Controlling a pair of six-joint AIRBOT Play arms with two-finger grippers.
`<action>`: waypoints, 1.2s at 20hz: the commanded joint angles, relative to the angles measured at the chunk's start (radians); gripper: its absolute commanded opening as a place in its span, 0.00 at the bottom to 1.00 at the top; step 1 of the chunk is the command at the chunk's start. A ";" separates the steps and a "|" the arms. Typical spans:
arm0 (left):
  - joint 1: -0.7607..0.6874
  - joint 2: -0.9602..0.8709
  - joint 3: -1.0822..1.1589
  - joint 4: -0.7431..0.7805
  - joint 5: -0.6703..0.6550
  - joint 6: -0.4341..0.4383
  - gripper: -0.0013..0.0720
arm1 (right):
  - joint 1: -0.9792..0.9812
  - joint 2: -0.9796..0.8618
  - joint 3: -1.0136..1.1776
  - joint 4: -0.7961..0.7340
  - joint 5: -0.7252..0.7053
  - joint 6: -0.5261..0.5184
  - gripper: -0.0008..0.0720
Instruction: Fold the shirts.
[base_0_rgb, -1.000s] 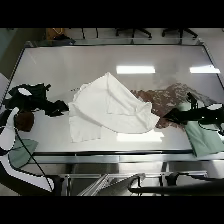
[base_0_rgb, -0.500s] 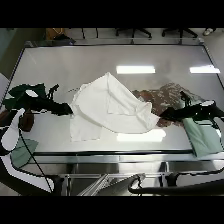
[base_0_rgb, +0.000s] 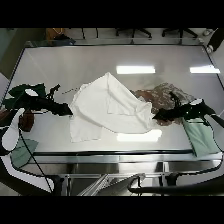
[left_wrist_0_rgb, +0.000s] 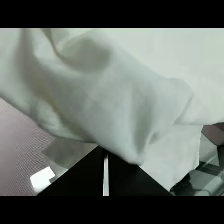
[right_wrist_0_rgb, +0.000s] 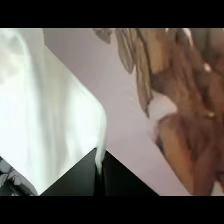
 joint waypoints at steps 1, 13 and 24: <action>0.006 0.003 0.000 0.001 -0.070 -0.015 0.04 | 0.031 -0.001 0.002 0.042 0.014 -0.002 0.04; 0.269 0.643 0.233 -0.507 -0.149 -0.143 0.04 | -0.296 0.535 0.393 0.900 0.153 -0.196 0.03; 0.660 0.895 0.692 -0.525 0.128 -0.244 0.04 | -0.396 0.650 0.807 0.764 -0.137 -0.178 0.03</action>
